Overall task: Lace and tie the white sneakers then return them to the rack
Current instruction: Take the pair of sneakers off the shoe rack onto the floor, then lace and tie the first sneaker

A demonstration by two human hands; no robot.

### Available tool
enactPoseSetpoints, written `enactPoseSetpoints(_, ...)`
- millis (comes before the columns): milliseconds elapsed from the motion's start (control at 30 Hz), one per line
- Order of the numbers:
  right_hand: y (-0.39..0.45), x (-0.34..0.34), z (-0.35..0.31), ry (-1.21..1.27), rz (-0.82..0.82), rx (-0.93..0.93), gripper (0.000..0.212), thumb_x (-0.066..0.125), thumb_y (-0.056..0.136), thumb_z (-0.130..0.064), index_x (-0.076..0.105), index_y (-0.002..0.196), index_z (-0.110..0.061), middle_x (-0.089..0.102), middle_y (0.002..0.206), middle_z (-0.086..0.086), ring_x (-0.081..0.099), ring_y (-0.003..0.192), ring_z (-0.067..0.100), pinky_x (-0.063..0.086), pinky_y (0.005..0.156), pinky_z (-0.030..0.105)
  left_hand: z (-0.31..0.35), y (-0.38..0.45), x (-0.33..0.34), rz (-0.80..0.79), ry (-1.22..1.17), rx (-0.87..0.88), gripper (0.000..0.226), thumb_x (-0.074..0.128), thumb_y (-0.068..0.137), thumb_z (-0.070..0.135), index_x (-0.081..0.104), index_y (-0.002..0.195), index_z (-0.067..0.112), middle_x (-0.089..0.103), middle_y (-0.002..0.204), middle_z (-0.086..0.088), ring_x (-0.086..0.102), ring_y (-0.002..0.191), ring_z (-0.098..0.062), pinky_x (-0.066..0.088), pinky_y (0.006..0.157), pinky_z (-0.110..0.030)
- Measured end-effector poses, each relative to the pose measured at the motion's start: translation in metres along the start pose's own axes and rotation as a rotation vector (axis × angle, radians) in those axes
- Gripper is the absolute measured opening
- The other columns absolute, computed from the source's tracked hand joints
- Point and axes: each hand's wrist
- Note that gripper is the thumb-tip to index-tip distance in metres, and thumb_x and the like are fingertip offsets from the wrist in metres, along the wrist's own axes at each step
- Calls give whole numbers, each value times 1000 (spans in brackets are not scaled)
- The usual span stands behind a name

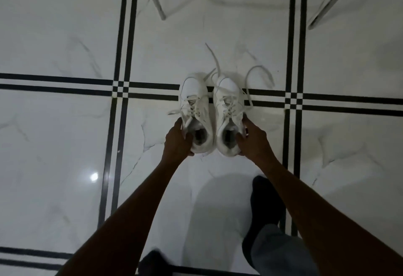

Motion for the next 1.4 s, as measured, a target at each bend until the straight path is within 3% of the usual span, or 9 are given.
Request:
enactPoseSetpoints(100,-11,3,-10,-112,211,-39,54,69,90,-27,51,138,-11,57,129,13,56,119,26,49,93,31,-6,2,-5,18,82,22,67,59,86,39,43,149,23,65,126,-13,68,105,-34,60,86,-52)
enactPoseSetpoints(200,-20,2,-40,-157,401,-242,33,67,91,-24,60,120,-10,57,120,8,58,110,19,54,88,29,3,-1,-9,86,40,60,65,70,85,52,53,140,22,61,120,-4,61,108,-21,53,93,-38)
enactPoseSetpoints(367,5,35,-88,-153,124,-339,20,61,95,-24,68,100,-6,65,90,5,61,83,15,50,77,28,24,10,-17,112,-355,-29,57,51,93,69,67,105,15,72,108,-7,68,103,-24,58,96,-44)
enactPoseSetpoints(533,45,61,-96,-130,119,-214,29,63,92,-26,57,69,-9,55,63,3,50,59,15,38,63,27,18,48,-25,135,-646,-185,55,55,98,56,70,111,5,74,99,-10,71,90,-21,58,80,-31)
enactPoseSetpoints(700,62,61,-89,-96,143,-154,14,61,90,-13,62,78,-5,72,86,14,63,75,21,47,66,30,5,78,-19,157,-617,-48,20,62,99,22,73,94,7,73,94,-16,68,91,-28,58,84,-38)
enactPoseSetpoints(833,67,69,-86,6,186,-138,14,59,91,-15,65,103,-9,72,103,11,66,97,26,53,85,37,-10,84,-26,139,-552,107,25,57,103,20,73,107,1,74,97,-13,71,96,-27,61,89,-40)
enactPoseSetpoints(1067,45,57,-81,242,96,-277,13,43,98,-9,47,95,-21,75,101,8,73,92,25,60,79,52,-9,32,-51,65,-618,395,27,57,104,23,71,105,0,74,119,-6,68,118,-21,56,102,-45)
enactPoseSetpoints(1167,26,53,-85,497,41,-357,8,42,104,-8,44,97,-7,76,101,18,75,94,25,61,71,38,3,18,-65,14,-715,420,19,53,102,9,69,100,-1,73,126,0,67,119,-21,55,102,-41)
enactPoseSetpoints(1400,23,58,-91,488,50,-389,19,48,104,-17,60,113,-5,74,78,11,75,77,19,62,72,33,15,11,-74,-22,-794,442,36,42,109,29,54,130,3,77,106,-23,62,56,-25,54,59,-29)
Point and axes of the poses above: each hand's wrist, its own y-axis towards the middle knuckle, its own x-axis out of the palm, z = x × y
